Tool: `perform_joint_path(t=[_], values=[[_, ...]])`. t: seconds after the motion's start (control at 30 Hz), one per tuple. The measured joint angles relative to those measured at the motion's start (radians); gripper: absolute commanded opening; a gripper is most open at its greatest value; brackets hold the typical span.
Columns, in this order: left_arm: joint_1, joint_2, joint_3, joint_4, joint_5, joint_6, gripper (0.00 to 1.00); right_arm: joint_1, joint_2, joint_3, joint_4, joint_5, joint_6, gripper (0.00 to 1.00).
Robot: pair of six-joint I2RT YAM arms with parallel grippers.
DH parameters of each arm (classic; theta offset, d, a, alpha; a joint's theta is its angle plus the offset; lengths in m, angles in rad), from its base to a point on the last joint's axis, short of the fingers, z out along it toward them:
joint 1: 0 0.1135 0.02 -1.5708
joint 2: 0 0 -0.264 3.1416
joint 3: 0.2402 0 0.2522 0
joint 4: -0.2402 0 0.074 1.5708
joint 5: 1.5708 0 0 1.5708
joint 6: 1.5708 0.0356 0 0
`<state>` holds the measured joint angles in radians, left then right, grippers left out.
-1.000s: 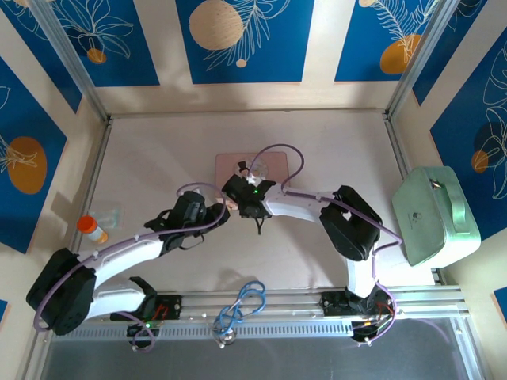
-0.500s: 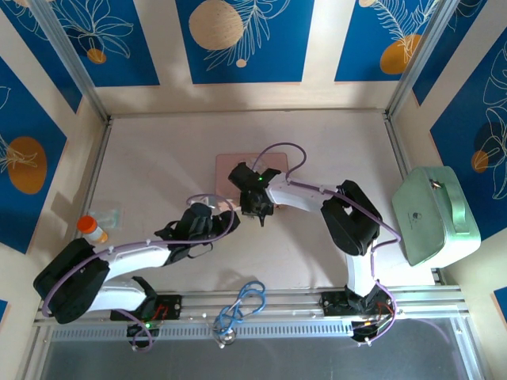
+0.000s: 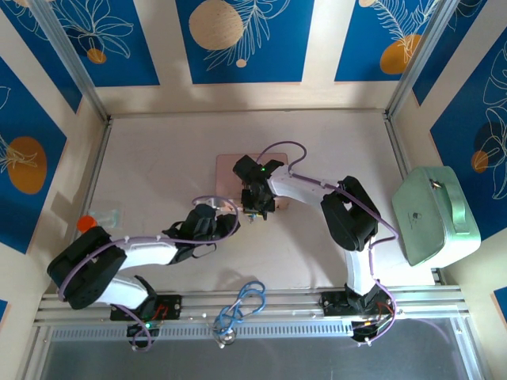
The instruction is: Unlock the padlock with the key
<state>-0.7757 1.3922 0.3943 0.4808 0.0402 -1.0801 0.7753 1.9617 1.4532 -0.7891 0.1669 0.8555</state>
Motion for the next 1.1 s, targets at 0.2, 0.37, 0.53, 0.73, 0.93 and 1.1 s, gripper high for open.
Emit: perform_joint_path(t=[0.2, 0.37, 0.53, 0.73, 0.93, 1.1], values=[[0.0, 0.092, -0.004, 0.126, 0.017, -0.015, 0.39, -0.006, 0.0, 0.0, 0.002, -0.018, -0.003, 0.19], [0.0, 0.201, 0.002, 0.233, 0.045, -0.022, 0.37, -0.009, 0.0, 0.0, 0.002, -0.028, -0.003, 0.19], [-0.001, 0.263, 0.011, 0.328, 0.072, -0.023, 0.36, -0.01, 0.0, 0.0, 0.007, -0.029, -0.002, 0.2], [-0.001, 0.3, 0.014, 0.391, 0.091, -0.023, 0.36, -0.012, 0.0, 0.0, 0.011, -0.03, 0.0, 0.2], [-0.003, 0.34, 0.055, 0.395, 0.117, -0.022, 0.3, -0.019, 0.0, 0.0, 0.015, -0.029, 0.002, 0.2], [-0.006, 0.362, 0.07, 0.402, 0.132, -0.022, 0.27, -0.021, 0.0, 0.0, 0.018, -0.029, 0.008, 0.2]])
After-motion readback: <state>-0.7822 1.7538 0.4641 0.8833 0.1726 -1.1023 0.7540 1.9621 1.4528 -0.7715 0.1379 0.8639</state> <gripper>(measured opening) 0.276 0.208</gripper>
